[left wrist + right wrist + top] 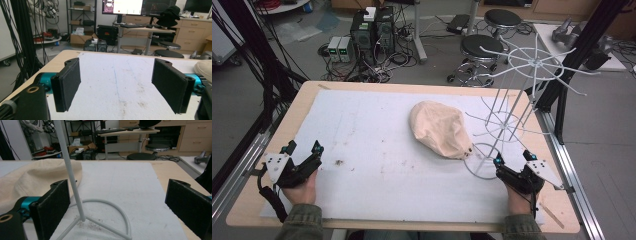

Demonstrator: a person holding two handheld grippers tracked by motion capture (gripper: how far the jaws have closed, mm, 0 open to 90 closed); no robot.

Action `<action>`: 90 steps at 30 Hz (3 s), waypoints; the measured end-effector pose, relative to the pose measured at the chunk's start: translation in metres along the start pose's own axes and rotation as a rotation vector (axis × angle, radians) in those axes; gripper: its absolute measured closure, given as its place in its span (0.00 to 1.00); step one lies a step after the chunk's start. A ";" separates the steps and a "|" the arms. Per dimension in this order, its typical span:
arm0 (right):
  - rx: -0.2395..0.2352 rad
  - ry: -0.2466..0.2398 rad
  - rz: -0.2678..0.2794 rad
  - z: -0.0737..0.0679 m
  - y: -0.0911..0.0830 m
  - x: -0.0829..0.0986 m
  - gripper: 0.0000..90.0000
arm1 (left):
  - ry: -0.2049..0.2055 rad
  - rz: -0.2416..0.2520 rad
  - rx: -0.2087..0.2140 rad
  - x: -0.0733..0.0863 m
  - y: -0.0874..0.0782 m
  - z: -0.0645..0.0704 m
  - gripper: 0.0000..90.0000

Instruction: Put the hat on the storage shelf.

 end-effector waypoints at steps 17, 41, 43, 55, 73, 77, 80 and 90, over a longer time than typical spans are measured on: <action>-0.014 0.016 0.009 -0.001 -0.001 -0.001 0.06 | -0.002 0.008 -0.002 0.001 0.000 -0.003 0.26; -0.019 0.039 0.005 0.000 -0.004 0.000 0.05 | 0.049 -0.004 0.090 -0.017 0.007 0.018 0.28; -0.021 0.043 0.003 0.001 -0.003 0.000 0.05 | 0.046 -0.005 0.105 -0.021 0.009 0.021 0.26; -0.051 0.030 -0.003 -0.002 -0.003 0.001 0.05 | 0.088 -0.028 0.158 -0.037 0.024 0.048 0.25; -0.071 -0.014 -0.004 -0.007 -0.003 0.002 0.05 | 0.132 -0.078 0.233 -0.049 0.064 0.091 0.24; -0.071 -0.008 -0.003 -0.006 -0.003 0.002 0.05 | 0.122 -0.078 0.242 -0.048 0.069 0.096 0.24; -0.072 -0.008 -0.005 -0.006 -0.002 0.002 0.05 | 0.097 -0.087 0.260 -0.046 0.074 0.099 0.25; -0.071 -0.001 -0.012 -0.007 -0.003 0.003 0.05 | 0.084 -0.133 0.304 -0.047 0.090 0.121 0.25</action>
Point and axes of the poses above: each handheld gripper's, and its own axes: y roughly forward along the jaws, x roughly out of its underside, z roughly to its right, the point moved 6 cm from there along y, roughly forward along the jaws, and after that the axes turned 2 degrees about -y, right-handed, at the moved point
